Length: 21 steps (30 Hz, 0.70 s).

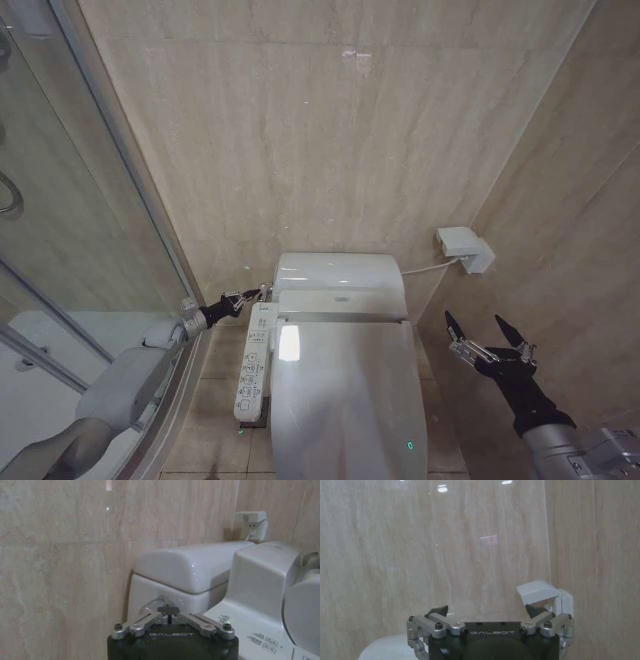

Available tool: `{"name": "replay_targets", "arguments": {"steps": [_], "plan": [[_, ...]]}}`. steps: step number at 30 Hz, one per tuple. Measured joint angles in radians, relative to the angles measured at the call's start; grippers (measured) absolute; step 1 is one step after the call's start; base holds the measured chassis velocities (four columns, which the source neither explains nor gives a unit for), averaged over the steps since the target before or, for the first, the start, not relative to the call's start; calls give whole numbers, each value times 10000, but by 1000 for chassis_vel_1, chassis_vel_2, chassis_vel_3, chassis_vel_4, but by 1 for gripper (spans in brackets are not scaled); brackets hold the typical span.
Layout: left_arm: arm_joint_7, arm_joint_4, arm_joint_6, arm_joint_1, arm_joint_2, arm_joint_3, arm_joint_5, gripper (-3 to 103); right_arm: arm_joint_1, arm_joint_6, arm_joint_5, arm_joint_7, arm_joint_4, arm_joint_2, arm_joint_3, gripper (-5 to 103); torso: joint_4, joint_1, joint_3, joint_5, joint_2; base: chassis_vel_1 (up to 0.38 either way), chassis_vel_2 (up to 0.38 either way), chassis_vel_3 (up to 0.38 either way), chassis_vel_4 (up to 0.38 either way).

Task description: Open the toilet lid, clean the toilet bowl with a toilet brush, close the toilet lid, and flush.

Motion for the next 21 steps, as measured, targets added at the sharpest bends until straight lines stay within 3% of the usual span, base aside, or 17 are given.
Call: {"name": "replay_targets", "arguments": {"steps": [15,21], "plan": [[-39,384,89,-93,-218,1,59,0,0,0,0,0,0,0,0,100,1,1,0,1,0,0,0,0,0],[-119,740,-172,-179,-410,-20,45,0,0,0,1,0,0,0,0,100,6,0,-1,3,1,0,0,0,0]]}}
